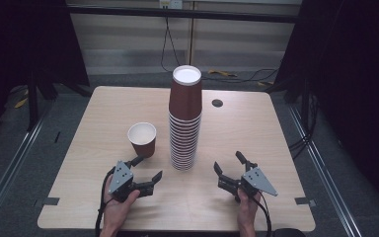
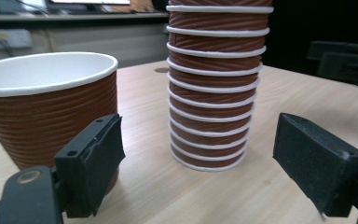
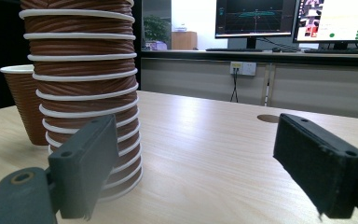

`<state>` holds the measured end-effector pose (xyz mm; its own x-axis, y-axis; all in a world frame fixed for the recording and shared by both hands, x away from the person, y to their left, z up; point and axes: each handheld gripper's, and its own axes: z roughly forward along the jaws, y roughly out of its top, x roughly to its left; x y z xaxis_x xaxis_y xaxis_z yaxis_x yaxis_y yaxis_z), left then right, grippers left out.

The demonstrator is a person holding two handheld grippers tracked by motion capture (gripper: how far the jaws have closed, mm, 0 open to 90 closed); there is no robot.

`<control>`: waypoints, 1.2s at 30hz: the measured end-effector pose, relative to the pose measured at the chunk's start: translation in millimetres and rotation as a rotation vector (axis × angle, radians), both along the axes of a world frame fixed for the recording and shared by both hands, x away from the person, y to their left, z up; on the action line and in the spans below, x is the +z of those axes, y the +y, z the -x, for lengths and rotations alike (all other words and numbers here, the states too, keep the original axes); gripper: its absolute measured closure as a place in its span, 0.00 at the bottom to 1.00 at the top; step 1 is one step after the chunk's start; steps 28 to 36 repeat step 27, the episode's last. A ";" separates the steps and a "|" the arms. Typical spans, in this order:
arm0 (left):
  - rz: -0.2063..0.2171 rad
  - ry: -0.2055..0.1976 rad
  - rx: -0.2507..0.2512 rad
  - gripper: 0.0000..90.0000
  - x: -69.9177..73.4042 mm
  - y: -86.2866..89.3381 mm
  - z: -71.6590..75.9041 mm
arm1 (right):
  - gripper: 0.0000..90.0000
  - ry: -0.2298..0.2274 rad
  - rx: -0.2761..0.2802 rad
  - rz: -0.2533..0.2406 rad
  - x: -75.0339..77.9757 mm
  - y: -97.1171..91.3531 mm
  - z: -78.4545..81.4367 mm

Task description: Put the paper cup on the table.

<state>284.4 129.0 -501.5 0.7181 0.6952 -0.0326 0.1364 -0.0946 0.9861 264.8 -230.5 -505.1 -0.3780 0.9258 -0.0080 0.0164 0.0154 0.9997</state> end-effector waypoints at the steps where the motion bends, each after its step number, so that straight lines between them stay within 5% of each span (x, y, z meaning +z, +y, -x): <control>1: -0.035 -0.009 -0.010 0.18 -0.3 0.2 -0.2 | 0.15 0.001 0.000 0.000 0.0 0.0 0.1; 13: 0.064 -0.015 0.049 0.18 -9.6 3.6 8.0 | 0.15 -0.001 0.002 0.002 0.0 -0.1 0.0; 21: 0.121 -0.115 0.024 0.18 -13.5 10.2 15.9 | 0.15 0.004 -0.007 0.001 0.0 0.0 0.4; 36: 0.117 -0.110 0.035 0.18 -13.4 10.0 15.9 | 0.15 0.004 -0.008 0.000 0.0 -0.1 0.4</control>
